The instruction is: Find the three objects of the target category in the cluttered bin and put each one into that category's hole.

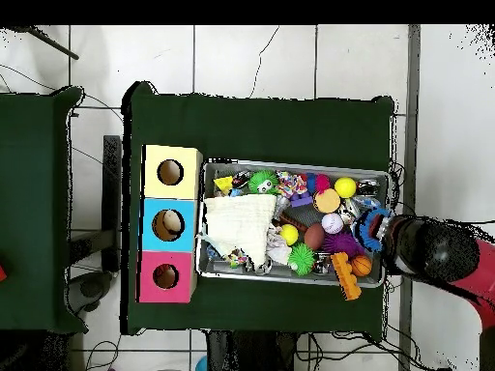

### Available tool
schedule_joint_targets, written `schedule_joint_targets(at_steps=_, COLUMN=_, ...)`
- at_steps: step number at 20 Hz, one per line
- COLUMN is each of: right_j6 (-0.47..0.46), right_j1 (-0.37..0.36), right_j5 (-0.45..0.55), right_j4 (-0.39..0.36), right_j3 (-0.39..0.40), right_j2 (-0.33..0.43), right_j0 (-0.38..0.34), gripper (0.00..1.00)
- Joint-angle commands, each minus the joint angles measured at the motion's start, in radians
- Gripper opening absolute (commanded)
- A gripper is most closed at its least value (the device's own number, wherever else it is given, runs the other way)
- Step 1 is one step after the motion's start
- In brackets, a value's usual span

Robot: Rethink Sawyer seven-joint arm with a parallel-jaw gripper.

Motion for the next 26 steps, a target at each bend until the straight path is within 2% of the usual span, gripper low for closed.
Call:
schedule_joint_targets(at_steps=1, right_j6=-0.220, right_j1=0.013, right_j5=0.063, right_j4=-0.062, right_j3=0.014, right_j2=0.128, right_j0=0.019, gripper=0.00)
schedule_joint_targets(at_steps=3, right_j6=-0.210, right_j1=0.011, right_j5=0.061, right_j4=-0.072, right_j3=0.015, right_j2=0.131, right_j0=0.023, gripper=0.00)
schedule_joint_targets(at_steps=4, right_j6=-0.193, right_j1=0.009, right_j5=0.045, right_j4=-0.071, right_j3=0.025, right_j2=0.144, right_j0=0.013, gripper=1.00)
schedule_joint_targets(at_steps=7, right_j6=-0.169, right_j1=0.010, right_j5=0.050, right_j4=-0.069, right_j3=0.022, right_j2=0.139, right_j0=0.019, gripper=1.00)
schedule_joint_targets(at_steps=8, right_j6=-0.190, right_j1=0.007, right_j5=0.085, right_j4=-0.092, right_j3=0.006, right_j2=0.132, right_j0=0.034, gripper=1.00)
schedule_joint_targets(at_steps=18, right_j6=-0.128, right_j1=-0.004, right_j5=0.078, right_j4=-0.075, right_j3=0.024, right_j2=0.115, right_j0=0.061, gripper=1.00)
schedule_joint_targets(at_steps=26, right_j6=-0.029, right_j1=-0.002, right_j5=0.053, right_j4=-0.053, right_j3=0.035, right_j2=0.091, right_j0=0.118, gripper=1.00)
